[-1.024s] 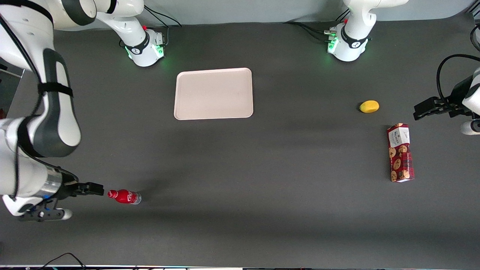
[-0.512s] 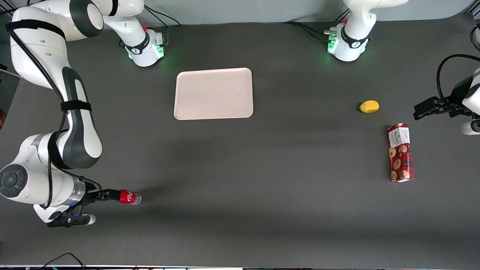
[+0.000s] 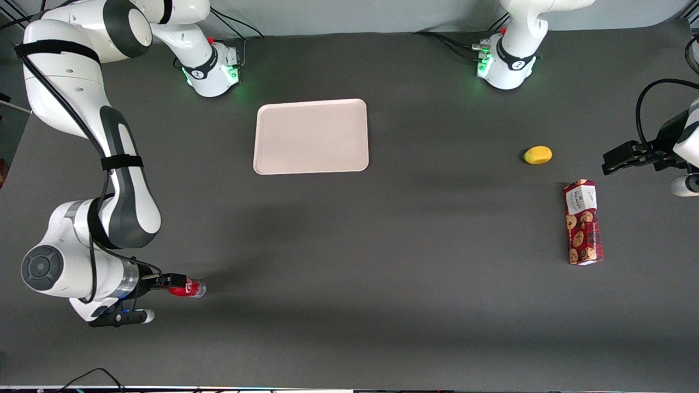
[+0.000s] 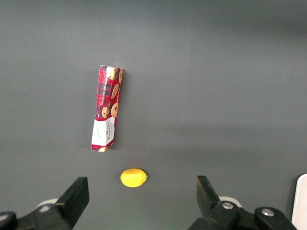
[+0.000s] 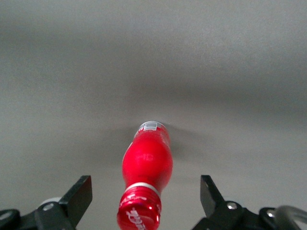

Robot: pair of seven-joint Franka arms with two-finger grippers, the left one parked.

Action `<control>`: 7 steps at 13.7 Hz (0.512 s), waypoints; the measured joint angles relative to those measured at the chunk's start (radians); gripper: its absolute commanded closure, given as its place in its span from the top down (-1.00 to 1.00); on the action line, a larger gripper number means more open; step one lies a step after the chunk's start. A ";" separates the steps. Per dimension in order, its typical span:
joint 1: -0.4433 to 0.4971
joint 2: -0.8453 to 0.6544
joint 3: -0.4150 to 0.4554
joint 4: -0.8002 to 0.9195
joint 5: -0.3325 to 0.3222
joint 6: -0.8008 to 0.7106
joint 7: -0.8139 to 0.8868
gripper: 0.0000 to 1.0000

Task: Place coke bottle on tray
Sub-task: 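Close the right gripper around the red bottle's neck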

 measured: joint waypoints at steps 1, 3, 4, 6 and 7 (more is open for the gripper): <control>0.000 0.000 0.000 -0.004 0.000 0.000 0.000 0.90; 0.000 0.000 0.000 -0.005 0.000 0.000 0.000 0.53; 0.000 0.000 0.000 -0.005 0.000 0.000 0.000 0.35; 0.000 0.000 0.001 -0.005 0.000 0.000 0.000 -0.03; 0.000 0.000 0.001 -0.005 0.000 0.000 0.000 -0.24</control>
